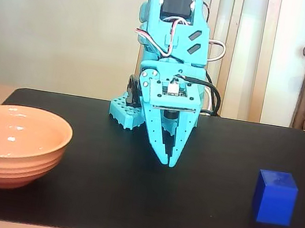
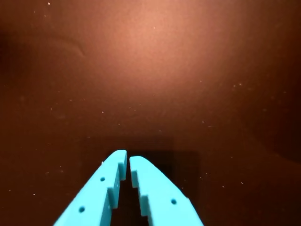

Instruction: Place the blue cube in the orange bowl.

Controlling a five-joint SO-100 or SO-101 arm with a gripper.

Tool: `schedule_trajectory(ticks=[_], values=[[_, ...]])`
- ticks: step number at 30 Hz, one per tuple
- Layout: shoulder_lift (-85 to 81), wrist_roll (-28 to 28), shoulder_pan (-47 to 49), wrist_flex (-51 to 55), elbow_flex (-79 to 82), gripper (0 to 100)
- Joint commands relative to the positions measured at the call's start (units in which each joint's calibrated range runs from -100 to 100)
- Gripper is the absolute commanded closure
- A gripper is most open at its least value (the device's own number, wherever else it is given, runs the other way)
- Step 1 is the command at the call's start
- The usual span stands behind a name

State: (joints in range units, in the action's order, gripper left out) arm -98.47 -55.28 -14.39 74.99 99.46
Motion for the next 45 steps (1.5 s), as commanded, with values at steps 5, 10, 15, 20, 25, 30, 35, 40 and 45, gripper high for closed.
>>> schedule_trajectory(ticks=[5,10,15,20,25,30,35,40,45], values=[[-1.1,0.1,-0.3,0.5,0.5,100],[-1.1,0.1,-0.3,0.5,0.5,100],[-1.1,0.1,-0.2,0.5,0.5,100],[-1.1,0.1,0.0,0.5,0.5,100],[-1.1,0.1,-0.3,0.5,0.5,99],[-1.1,0.1,-0.3,0.5,0.5,92],[-1.1,0.1,-0.3,0.5,0.5,83],[-1.1,0.1,-0.3,0.5,0.5,70],[-1.1,0.1,-0.3,0.5,0.5,67]])
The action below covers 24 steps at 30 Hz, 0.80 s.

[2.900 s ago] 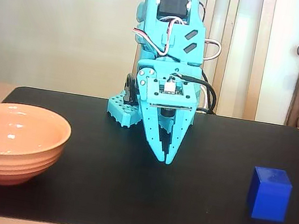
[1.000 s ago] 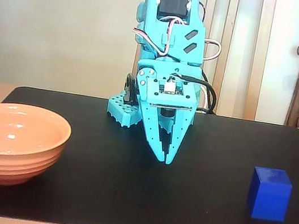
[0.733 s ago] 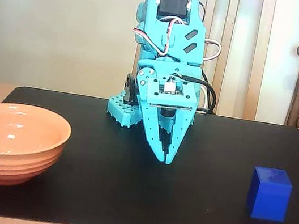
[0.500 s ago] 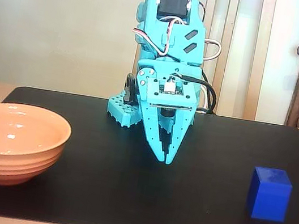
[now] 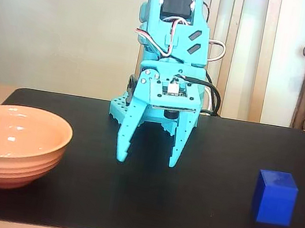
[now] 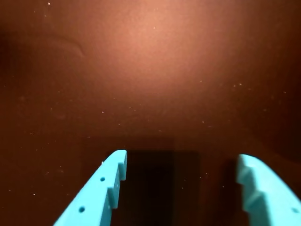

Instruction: Place the blue cube in the orange bowl.

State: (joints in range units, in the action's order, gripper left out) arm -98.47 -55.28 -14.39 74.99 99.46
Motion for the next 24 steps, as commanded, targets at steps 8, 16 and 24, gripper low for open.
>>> schedule_trajectory(ticks=[8,16,24], values=[[-1.1,0.1,-0.4,0.4,0.5,59],[-1.1,0.1,-0.5,0.1,0.5,59],[0.4,0.0,-0.3,-5.5,-0.2,59]])
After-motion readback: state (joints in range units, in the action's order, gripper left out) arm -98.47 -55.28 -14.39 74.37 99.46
